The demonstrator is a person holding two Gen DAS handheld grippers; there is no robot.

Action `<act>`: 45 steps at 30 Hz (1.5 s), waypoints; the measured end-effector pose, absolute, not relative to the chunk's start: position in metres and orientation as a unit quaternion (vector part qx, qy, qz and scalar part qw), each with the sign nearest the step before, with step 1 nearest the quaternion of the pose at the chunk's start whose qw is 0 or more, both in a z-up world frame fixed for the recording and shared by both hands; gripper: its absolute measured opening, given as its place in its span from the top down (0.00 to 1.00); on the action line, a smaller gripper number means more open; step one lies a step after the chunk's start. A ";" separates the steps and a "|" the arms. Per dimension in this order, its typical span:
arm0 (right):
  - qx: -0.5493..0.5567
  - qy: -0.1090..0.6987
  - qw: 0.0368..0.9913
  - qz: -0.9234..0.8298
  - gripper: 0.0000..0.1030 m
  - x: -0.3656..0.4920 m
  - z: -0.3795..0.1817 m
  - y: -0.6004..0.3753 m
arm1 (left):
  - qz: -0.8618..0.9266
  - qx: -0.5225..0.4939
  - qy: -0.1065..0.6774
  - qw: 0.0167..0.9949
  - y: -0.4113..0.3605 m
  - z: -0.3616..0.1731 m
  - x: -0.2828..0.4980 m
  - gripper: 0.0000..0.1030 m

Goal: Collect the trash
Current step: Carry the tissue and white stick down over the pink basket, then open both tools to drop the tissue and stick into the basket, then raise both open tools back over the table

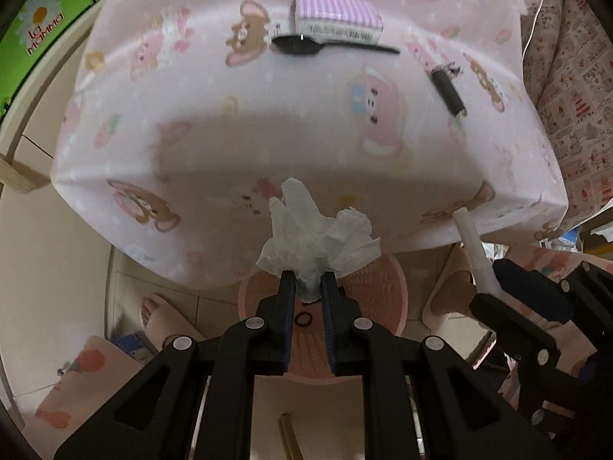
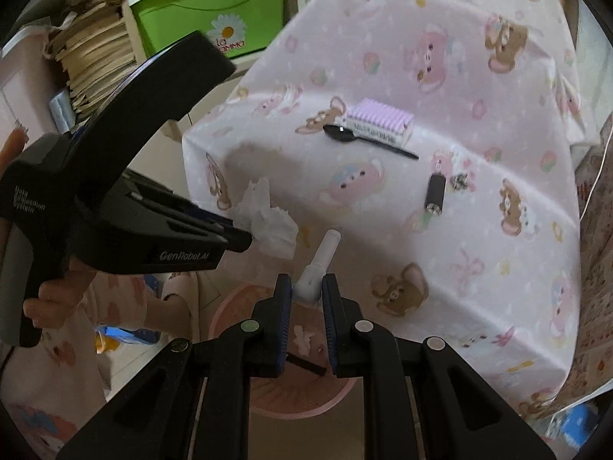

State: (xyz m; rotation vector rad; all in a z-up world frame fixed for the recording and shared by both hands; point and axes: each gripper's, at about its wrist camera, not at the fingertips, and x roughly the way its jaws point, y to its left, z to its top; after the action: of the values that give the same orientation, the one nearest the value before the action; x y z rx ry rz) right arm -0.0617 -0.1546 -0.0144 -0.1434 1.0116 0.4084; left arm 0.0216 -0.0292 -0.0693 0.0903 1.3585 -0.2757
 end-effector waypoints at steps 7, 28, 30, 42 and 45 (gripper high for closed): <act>0.006 0.557 0.809 0.189 0.83 -0.042 -0.047 -0.172 | -0.112 0.046 0.660 0.742 -0.028 -0.103 0.023 0.88; -0.048 0.663 0.735 0.136 0.83 -0.028 -0.149 -0.148 | -0.069 0.018 0.756 0.651 -0.012 -0.199 0.023 0.86; -0.052 0.667 0.731 0.137 0.83 -0.028 -0.152 -0.145 | -0.064 0.021 0.758 0.649 -0.011 -0.203 0.022 0.85; -0.079 0.681 0.717 0.128 0.78 -0.034 -0.169 -0.144 | -0.045 0.038 0.745 0.664 -0.011 -0.196 0.023 0.40; -0.084 0.677 0.721 0.121 0.55 -0.035 -0.168 -0.145 | -0.051 0.037 0.732 0.679 -0.011 -0.183 0.022 0.35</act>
State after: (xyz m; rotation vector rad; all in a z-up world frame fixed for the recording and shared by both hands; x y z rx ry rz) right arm -0.0354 -0.1454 -0.1684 -0.1846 1.4957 0.2672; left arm 0.0224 -0.0114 -0.1830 0.0828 1.6440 -0.1150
